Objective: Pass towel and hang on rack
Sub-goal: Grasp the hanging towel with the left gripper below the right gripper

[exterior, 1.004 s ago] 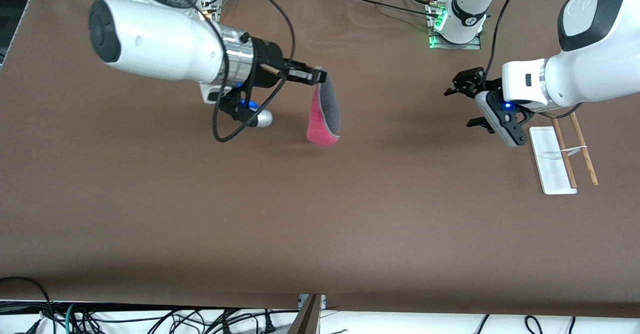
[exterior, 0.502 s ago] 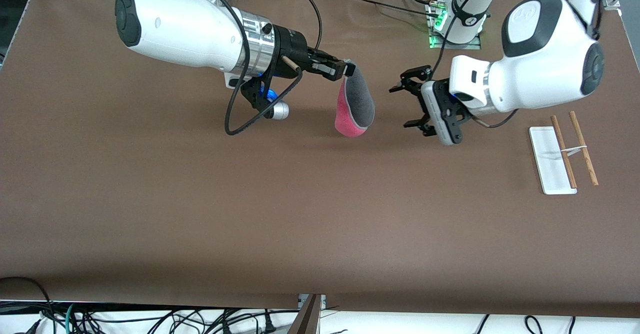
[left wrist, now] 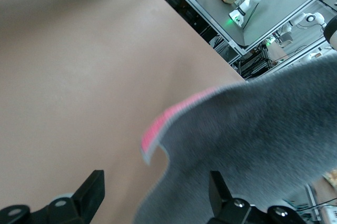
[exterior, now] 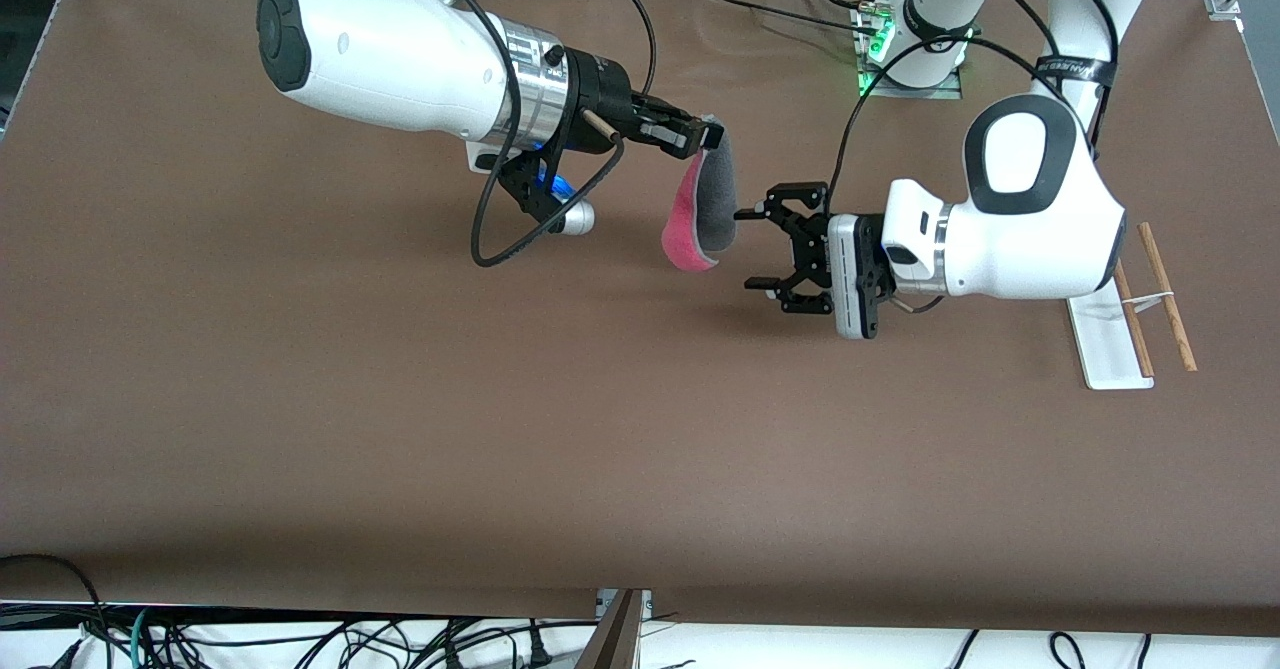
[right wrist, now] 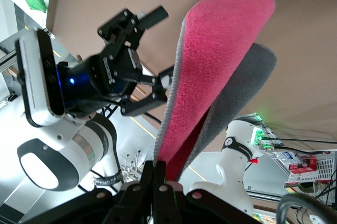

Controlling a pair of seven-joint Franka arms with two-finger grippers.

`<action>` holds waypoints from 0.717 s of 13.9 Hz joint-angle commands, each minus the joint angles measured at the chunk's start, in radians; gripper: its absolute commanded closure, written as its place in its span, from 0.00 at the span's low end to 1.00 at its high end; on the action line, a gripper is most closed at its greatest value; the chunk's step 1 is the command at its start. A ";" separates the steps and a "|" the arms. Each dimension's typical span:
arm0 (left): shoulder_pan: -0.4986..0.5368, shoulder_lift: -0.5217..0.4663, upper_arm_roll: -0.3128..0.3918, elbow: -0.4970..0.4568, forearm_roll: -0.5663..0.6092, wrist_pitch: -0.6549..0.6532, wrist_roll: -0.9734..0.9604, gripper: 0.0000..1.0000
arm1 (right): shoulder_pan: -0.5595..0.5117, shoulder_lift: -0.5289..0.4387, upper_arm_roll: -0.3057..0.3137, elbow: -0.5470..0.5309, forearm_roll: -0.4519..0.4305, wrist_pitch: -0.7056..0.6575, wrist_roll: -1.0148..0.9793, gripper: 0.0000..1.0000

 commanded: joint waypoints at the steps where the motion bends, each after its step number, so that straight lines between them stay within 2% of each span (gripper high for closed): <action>1: -0.022 0.091 -0.002 0.126 -0.066 -0.005 0.094 0.12 | 0.011 -0.005 -0.011 -0.001 0.010 0.012 0.017 1.00; 3: -0.033 0.117 -0.020 0.126 -0.133 -0.005 0.180 0.12 | 0.011 -0.005 -0.011 -0.001 0.010 0.012 0.017 1.00; 6: -0.043 0.136 -0.025 0.122 -0.144 -0.007 0.262 0.14 | 0.011 -0.005 -0.011 -0.002 0.007 0.012 0.017 1.00; 7: -0.045 0.136 -0.025 0.122 -0.142 -0.008 0.271 0.28 | 0.012 -0.005 -0.011 -0.002 0.007 0.012 0.017 1.00; 9: -0.040 0.136 -0.025 0.125 -0.141 -0.011 0.306 0.84 | 0.014 -0.005 -0.012 -0.006 0.007 0.012 0.017 1.00; 10: -0.036 0.136 -0.025 0.123 -0.144 -0.018 0.325 1.00 | 0.019 -0.005 -0.012 -0.007 0.005 0.012 0.018 1.00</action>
